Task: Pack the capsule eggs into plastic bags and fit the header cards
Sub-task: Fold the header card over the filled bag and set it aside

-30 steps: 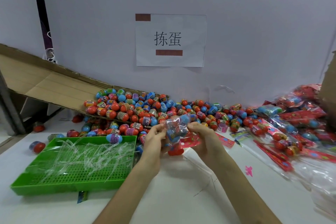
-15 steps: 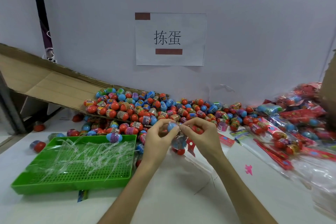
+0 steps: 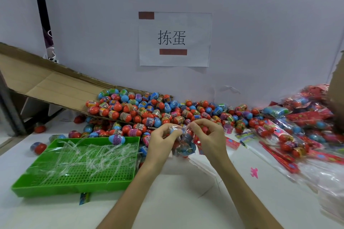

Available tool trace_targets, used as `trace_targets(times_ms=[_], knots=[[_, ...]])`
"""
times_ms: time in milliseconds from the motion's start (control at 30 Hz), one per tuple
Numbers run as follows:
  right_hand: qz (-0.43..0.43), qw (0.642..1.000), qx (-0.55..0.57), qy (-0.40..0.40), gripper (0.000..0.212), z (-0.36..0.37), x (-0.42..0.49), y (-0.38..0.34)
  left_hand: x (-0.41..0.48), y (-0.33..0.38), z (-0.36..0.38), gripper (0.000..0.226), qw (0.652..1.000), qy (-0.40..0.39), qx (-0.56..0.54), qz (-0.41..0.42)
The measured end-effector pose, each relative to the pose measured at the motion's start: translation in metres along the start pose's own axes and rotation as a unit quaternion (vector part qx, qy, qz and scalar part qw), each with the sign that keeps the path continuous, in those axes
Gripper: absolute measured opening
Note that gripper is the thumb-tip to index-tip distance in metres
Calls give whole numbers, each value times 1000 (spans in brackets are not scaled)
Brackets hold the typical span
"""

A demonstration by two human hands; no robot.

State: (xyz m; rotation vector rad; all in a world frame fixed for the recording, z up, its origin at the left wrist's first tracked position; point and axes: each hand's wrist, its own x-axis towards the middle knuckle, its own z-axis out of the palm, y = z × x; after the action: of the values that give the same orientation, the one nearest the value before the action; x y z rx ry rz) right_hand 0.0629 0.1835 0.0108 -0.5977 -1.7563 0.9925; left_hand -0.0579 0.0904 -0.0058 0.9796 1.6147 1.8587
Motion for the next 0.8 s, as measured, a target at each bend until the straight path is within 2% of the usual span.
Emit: trace_targets(times_ms=[167, 333, 633, 800], knots=[[-37, 998, 1, 51, 14, 4, -3, 3, -1, 4, 3, 15, 998, -10, -47, -36], [-49, 997, 12, 59, 17, 8, -5, 4, 0, 5, 2, 15, 994, -7, -67, -83], [4, 996, 15, -93, 28, 3, -1, 6, -2, 1, -1, 18, 999, 31, 21, 35], [9, 993, -6, -121, 13, 5, -2, 7, -4, -3, 1, 15, 999, -3, 25, 23]])
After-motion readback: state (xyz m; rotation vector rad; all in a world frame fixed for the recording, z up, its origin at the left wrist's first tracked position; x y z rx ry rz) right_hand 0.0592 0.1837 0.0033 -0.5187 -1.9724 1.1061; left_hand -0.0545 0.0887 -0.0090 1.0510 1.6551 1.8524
